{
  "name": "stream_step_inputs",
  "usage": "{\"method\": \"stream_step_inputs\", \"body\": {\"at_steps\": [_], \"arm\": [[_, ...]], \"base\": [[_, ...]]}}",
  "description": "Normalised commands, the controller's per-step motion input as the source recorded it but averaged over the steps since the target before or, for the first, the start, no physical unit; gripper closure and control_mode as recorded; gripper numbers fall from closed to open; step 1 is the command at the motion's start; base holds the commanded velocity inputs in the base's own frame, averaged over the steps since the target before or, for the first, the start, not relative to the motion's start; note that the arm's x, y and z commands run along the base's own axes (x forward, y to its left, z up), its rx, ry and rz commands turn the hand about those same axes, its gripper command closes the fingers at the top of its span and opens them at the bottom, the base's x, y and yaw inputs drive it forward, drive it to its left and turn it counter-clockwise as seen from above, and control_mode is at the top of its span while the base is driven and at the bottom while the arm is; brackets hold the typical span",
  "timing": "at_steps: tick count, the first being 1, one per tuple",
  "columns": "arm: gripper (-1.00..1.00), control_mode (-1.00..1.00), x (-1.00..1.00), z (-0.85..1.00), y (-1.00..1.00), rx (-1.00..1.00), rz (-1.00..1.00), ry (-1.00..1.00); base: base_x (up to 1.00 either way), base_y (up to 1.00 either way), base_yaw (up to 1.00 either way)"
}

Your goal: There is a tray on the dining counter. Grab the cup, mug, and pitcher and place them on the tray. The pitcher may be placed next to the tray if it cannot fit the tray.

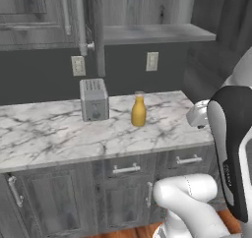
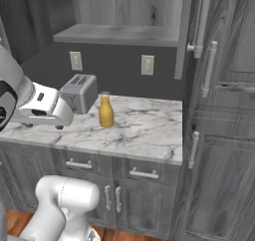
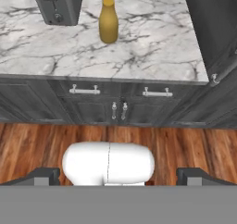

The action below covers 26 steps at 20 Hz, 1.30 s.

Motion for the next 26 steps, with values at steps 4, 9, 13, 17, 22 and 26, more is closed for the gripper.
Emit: {"method": "stream_step_inputs", "body": {"at_steps": [4,9,13,17,22,26], "arm": [[-1.0,1.0,0.0,0.0,0.0,0.0,0.0,0.0],[-1.0,1.0,0.0,0.0,0.0,0.0,0.0,0.0],[-1.0,1.0,0.0,0.0,0.0,0.0,0.0,0.0],[-1.0,1.0,0.0,0.0,0.0,0.0,0.0,0.0],[-1.0,1.0,0.0,0.0,0.0,0.0,0.0,0.0],[-1.0,1.0,0.0,0.0,0.0,0.0,0.0,0.0]], "base": [[0.49,0.0,0.0],[0.6,0.0,0.0],[0.52,0.0,0.0],[0.4,0.0,-0.02],[0.29,0.0,-0.07],[0.23,0.0,-0.15]]}}
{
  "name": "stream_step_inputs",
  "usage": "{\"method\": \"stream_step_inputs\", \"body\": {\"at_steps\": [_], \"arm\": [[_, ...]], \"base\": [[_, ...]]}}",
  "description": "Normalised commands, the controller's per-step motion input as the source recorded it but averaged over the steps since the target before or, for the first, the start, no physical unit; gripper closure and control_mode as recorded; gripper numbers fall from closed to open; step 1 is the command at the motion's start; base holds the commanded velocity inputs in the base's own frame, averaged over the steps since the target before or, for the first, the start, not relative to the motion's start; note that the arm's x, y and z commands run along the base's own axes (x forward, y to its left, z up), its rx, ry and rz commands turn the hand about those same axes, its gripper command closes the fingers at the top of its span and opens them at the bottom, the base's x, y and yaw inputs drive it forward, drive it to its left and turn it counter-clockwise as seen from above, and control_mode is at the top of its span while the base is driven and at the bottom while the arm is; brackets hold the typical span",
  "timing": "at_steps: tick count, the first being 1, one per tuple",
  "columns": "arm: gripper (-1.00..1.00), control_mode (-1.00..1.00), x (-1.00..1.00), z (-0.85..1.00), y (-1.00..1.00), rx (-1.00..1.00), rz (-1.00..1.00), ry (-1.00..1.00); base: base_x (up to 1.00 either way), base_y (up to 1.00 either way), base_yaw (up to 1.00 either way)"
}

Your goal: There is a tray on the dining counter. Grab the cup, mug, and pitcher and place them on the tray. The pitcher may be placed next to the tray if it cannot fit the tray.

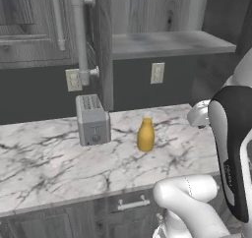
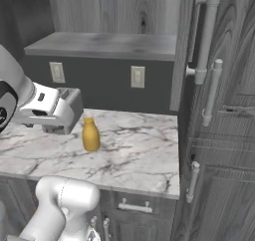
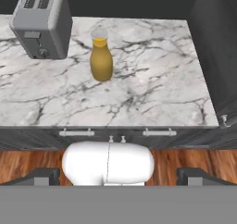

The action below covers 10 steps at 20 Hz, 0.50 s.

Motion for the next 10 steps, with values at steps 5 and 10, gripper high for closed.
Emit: {"method": "stream_step_inputs", "body": {"at_steps": [5,10], "arm": [[-1.0,1.0,0.0,0.0,0.0,0.0,0.0,0.0],[-1.0,1.0,0.0,0.0,0.0,0.0,0.0,0.0]], "base": [[0.34,0.0,-0.07],[0.55,0.0,0.0]]}}
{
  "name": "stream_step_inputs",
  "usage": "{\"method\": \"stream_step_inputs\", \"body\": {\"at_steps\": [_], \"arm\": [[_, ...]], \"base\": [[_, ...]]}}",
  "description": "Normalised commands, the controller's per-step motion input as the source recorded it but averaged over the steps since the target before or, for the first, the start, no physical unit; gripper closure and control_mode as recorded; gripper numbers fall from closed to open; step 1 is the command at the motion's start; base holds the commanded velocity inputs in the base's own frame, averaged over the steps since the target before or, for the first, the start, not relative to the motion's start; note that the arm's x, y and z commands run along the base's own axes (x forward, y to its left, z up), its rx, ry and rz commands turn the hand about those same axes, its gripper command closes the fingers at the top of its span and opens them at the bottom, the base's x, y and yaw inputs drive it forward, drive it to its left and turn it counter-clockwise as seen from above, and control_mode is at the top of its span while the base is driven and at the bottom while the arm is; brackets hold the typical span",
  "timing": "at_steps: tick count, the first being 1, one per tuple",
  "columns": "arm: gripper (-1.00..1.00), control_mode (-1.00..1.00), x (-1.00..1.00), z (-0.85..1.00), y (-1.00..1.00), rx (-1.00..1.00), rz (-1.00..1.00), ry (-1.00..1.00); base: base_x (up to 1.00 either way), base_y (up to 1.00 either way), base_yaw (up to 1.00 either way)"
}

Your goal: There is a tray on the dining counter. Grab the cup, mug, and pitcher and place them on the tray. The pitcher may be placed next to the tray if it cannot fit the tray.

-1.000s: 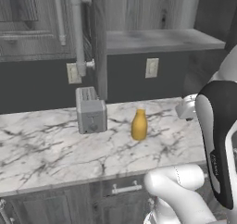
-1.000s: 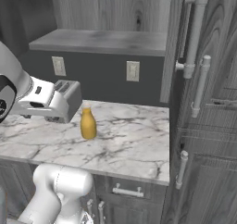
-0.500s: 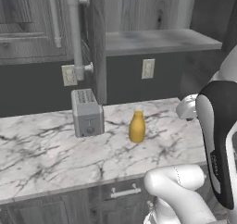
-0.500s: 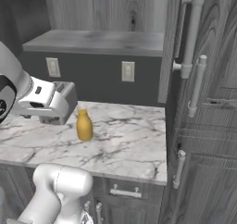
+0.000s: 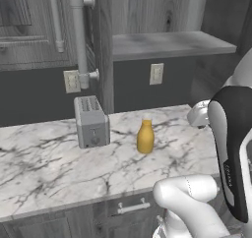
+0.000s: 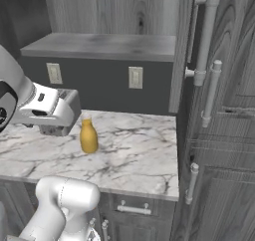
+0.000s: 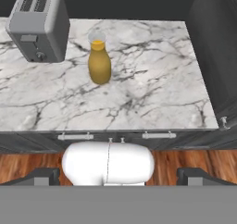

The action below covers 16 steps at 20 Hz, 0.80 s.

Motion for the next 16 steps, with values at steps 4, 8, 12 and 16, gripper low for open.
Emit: {"method": "stream_step_inputs", "body": {"at_steps": [4,8,12,16], "arm": [[-1.0,1.0,0.0,0.0,0.0,0.0,0.0,0.0],[-1.0,1.0,0.0,0.0,0.0,0.0,0.0,0.0],[-1.0,-1.0,0.65,-0.23,0.13,0.02,0.01,0.01],[-1.0,-1.0,0.62,-0.29,0.19,0.05,0.01,0.04]], "base": [[0.51,0.0,0.0],[0.52,0.0,0.0],[0.0,0.0,0.0],[0.0,0.0,0.0]]}}
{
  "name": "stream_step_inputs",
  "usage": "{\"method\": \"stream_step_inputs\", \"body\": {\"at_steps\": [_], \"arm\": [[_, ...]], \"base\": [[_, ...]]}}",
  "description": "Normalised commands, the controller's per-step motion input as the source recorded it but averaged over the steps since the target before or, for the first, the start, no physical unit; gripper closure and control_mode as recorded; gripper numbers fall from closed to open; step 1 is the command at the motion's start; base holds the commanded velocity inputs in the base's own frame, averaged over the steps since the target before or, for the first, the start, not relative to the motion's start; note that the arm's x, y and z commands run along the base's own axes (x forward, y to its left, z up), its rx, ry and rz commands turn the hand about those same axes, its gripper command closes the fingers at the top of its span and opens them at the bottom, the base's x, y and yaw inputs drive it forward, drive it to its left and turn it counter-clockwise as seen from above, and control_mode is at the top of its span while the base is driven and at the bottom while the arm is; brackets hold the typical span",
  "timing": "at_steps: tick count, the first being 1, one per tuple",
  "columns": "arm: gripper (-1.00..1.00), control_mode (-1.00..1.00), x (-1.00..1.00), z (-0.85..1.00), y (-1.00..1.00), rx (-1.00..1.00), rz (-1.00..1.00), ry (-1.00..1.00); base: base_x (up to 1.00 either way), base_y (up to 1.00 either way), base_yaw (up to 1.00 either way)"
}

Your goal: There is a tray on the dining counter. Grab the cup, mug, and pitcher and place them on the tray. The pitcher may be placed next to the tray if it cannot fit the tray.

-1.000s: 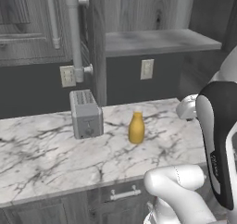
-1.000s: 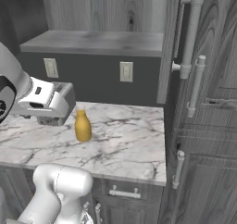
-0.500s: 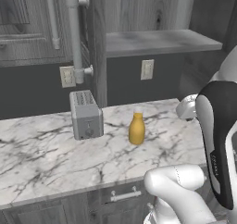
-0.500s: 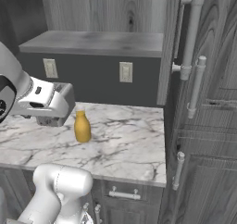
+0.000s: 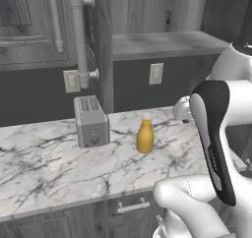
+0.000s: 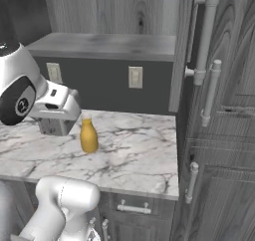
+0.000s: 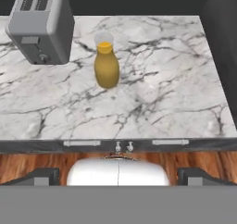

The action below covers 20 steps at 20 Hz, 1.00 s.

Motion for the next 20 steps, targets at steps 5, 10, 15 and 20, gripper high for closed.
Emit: {"method": "stream_step_inputs", "body": {"at_steps": [5,10,15,20], "arm": [[-1.0,-1.0,0.51,-0.37,0.15,0.06,0.02,0.01],[-1.0,-1.0,0.29,-0.38,0.11,0.01,0.01,0.0],[-1.0,-1.0,0.15,-0.05,0.1,0.0,0.0,0.0],[-1.0,-1.0,0.22,-0.02,0.1,0.0,0.0,0.0]], "base": [[0.0,0.0,0.0],[0.0,0.0,0.0],[0.0,0.0,0.0],[0.0,0.0,0.0]]}}
